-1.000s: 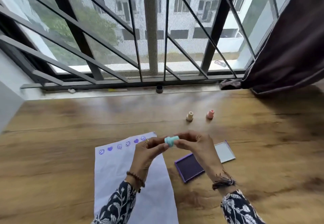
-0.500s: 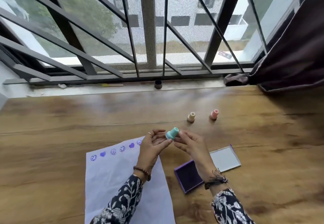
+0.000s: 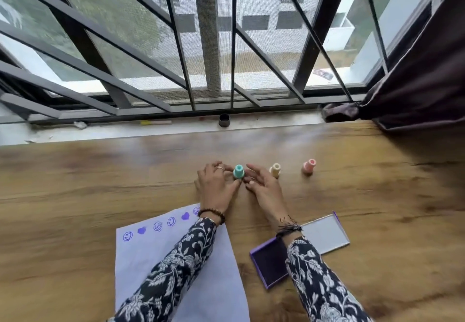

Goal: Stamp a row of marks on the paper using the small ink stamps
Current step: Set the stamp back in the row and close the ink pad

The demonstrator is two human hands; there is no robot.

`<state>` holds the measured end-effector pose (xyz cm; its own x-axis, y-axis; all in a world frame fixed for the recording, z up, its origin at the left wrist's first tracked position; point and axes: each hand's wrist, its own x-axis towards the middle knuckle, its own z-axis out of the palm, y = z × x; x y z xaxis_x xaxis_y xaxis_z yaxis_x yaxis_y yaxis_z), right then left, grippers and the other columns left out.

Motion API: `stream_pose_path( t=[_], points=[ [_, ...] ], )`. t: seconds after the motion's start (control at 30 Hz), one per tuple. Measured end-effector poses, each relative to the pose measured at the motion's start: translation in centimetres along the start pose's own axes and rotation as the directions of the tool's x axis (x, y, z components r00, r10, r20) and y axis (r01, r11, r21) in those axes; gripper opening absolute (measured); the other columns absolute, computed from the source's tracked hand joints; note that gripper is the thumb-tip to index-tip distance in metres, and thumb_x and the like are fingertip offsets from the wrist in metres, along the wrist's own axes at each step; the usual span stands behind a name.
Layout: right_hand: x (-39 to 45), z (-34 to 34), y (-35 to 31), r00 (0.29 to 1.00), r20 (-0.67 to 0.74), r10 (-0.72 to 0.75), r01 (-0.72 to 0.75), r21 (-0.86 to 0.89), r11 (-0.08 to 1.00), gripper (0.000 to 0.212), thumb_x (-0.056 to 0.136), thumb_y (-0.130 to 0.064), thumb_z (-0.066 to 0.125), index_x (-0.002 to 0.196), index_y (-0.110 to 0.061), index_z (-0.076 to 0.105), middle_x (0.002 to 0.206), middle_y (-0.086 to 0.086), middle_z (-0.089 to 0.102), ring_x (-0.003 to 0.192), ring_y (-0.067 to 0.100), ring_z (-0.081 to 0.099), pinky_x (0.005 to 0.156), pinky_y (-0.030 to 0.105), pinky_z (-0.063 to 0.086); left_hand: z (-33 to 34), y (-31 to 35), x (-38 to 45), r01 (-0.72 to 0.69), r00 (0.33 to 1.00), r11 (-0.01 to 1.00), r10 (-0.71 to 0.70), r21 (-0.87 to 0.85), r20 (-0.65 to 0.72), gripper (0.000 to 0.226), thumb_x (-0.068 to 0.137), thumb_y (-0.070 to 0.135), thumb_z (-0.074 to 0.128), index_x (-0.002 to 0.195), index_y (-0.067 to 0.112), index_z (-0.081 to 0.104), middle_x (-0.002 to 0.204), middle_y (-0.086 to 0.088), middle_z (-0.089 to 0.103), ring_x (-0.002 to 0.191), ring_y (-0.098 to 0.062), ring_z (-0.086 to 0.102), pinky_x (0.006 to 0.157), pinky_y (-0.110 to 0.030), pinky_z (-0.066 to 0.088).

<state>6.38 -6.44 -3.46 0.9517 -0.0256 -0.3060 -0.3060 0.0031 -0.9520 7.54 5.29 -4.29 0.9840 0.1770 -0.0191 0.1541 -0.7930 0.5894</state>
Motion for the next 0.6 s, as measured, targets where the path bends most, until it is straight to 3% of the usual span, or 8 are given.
stream_pose_path(
  t=[0.13,0.17,0.27,0.37,0.47,0.53,0.6],
  points=[
    [-1.3,-0.7,-0.4,0.999,-0.037,-0.008,0.007,-0.033,0.999,0.042,0.087,0.012,0.045,0.123,-0.009,0.053,0.124,0.012,0.06,0.111,0.016,0.057,0.098,0.029,0.048,-0.3,0.3,-1.2,-0.03,1.0,0.999,0.029,-0.035,-0.009,0.04,0.075,0.031,0.068,0.111,0.022,0.057,0.126,-0.004,0.052,0.119,-0.025,0.036,0.09,-0.03,0.023],
    [-2.0,-1.2,-0.4,0.998,-0.054,-0.025,0.022,-0.047,0.999,0.039,0.088,0.009,0.047,0.118,-0.013,0.057,0.12,0.01,0.062,0.11,0.016,0.058,0.096,0.031,0.049,-0.5,0.4,-1.9,-0.065,0.998,0.997,0.064,-0.04,-0.018,0.041,0.076,0.03,0.068,0.113,0.021,0.055,0.126,-0.004,0.052,0.117,-0.025,0.037,0.089,-0.028,0.023],
    [-5.0,-3.5,0.1,0.988,-0.151,-0.042,0.042,-0.007,0.999,0.03,0.088,0.002,0.052,0.098,-0.023,0.066,0.097,0.0,0.07,0.088,0.009,0.065,0.072,0.018,0.054,-1.2,0.0,-5.6,-0.231,0.973,0.967,0.231,-0.108,-0.016,0.037,0.077,0.025,0.069,0.112,0.018,0.056,0.12,-0.003,0.057,0.112,-0.025,0.045,0.086,-0.021,0.023],
    [-8.4,-6.7,1.2,0.961,-0.275,-0.021,0.029,0.026,0.999,0.023,0.088,-0.002,0.055,0.091,-0.019,0.07,0.08,-0.003,0.072,0.063,0.004,0.06,0.057,0.015,0.052,-1.7,-1.1,-10.2,-0.315,0.947,0.938,0.321,-0.147,0.018,0.041,0.074,0.029,0.073,0.111,0.02,0.057,0.118,-0.002,0.06,0.114,-0.017,0.045,0.091,-0.018,0.022],
    [-11.5,-9.7,2.6,0.896,-0.443,-0.019,-0.003,-0.049,0.999,0.014,0.085,-0.007,0.061,0.084,-0.016,0.072,0.069,-0.005,0.071,0.054,0.002,0.057,0.055,0.02,0.052,-1.6,-2.2,-13.8,-0.311,0.942,0.945,0.321,-0.104,0.099,0.064,0.067,0.047,0.073,0.121,0.02,0.052,0.124,-0.002,0.056,0.119,-0.014,0.042,0.097,-0.021,0.023],
    [-12.8,-11.2,3.4,0.831,-0.555,-0.034,-0.061,-0.152,0.987,0.008,0.083,-0.013,0.065,0.085,-0.016,0.072,0.07,-0.001,0.07,0.061,0.009,0.059,0.066,0.032,0.052,-1.3,-2.6,-15.2,-0.294,0.937,0.954,0.301,-0.065,0.18,0.082,0.062,0.058,0.071,0.13,0.02,0.044,0.131,-0.001,0.05,0.124,-0.019,0.041,0.101,-0.027,0.022],
    [-13.4,-12.2,3.8,0.766,-0.639,-0.07,-0.124,-0.255,0.959,0.009,0.08,-0.019,0.067,0.088,-0.017,0.072,0.074,0.003,0.069,0.069,0.018,0.061,0.071,0.034,0.05,-1.0,-2.8,-15.8,-0.314,0.921,0.949,0.305,-0.005,0.243,0.091,0.06,0.063,0.069,0.134,0.022,0.037,0.136,0.0,0.044,0.129,-0.02,0.037,0.104,-0.032,0.022]
  ],
)
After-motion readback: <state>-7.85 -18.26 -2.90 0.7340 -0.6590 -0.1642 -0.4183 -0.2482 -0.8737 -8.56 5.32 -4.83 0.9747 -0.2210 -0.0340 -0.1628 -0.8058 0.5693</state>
